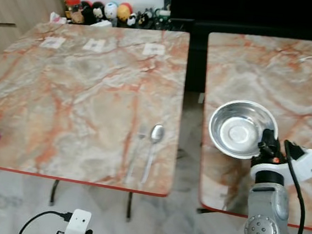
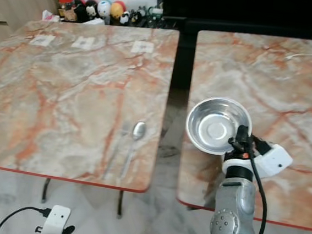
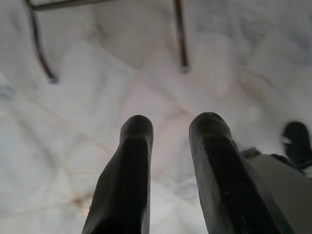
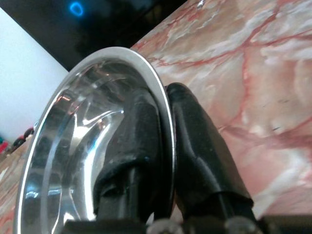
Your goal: Setting the table
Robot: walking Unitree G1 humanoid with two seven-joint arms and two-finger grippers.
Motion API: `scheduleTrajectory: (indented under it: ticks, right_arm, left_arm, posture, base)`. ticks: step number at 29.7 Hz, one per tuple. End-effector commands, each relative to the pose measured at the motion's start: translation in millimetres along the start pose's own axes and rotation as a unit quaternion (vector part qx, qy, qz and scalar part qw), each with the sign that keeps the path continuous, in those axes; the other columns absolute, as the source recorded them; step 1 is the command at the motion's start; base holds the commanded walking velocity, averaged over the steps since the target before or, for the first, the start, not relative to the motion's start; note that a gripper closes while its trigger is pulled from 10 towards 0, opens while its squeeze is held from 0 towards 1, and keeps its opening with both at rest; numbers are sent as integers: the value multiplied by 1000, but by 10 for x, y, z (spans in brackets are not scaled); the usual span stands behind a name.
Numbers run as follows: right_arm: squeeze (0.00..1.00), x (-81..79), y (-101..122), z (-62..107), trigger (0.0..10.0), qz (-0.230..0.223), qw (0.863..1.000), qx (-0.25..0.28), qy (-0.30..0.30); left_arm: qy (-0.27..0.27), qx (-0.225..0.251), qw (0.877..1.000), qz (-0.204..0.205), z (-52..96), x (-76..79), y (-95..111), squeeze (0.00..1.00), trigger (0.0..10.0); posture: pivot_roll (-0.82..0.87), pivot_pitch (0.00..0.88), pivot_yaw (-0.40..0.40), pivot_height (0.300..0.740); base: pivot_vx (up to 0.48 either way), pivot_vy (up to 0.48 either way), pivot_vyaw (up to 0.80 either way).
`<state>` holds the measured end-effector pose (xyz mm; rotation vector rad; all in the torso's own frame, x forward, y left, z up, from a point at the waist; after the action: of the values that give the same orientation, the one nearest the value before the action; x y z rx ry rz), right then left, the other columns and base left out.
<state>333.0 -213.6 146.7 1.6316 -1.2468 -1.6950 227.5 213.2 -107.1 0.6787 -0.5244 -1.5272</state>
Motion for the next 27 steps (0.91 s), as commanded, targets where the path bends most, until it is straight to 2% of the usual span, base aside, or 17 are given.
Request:
scheduleTrajectory:
  ticks: [1,7,14,19,24,27]
  right_arm:
    - [0,-34,44,-2,10000,-2,1000,9,2]
    - [0,49,103,19,10000,10,1000,19,-14]
    - [0,13,209,11,10000,66,997,30,5]
    - [0,29,311,17,10000,90,995,40,8]
    - [0,47,524,57,10000,114,991,70,-10]
    - [0,123,607,129,10000,124,988,82,-43]
  left_arm:
    - [7,-14,1000,0,26,-63,-94,0,10000]
    - [8,-14,1000,-1,25,-62,-92,0,10000]
    - [7,-12,1000,4,16,-22,-75,0,10000]
    - [4,-10,1000,11,9,35,-65,0,10000]
    - [-1,-11,1000,16,-1,100,-54,0,10000]
    - [-3,-12,1000,16,-5,115,-47,0,10000]
  posture:
    - [-132,94,54,740]
    - [-141,91,53,740]
    - [-165,78,23,740]
    - [-180,76,12,740]
    - [-209,81,6,740]
    - [-217,86,9,740]
  base:
    - [0,-461,0]
    - [0,-461,0]
    - [0,-459,0]
    - [0,-440,0]
    - [0,-103,0]
    - [0,0,0]
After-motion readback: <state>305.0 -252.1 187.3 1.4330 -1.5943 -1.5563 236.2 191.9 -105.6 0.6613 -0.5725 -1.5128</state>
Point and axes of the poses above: a point about 5 cm out from each wrist's last joint towards the gripper, its own z axis pointing back from the gripper into the wrist, its own y axis along the axis of the wrist's last joint, x = y × z, the point moved 5 cm from there along -z, pointing out of the wrist towards the gripper, and after that the axes turned 7 degrees about z, right-handed, at the moved point
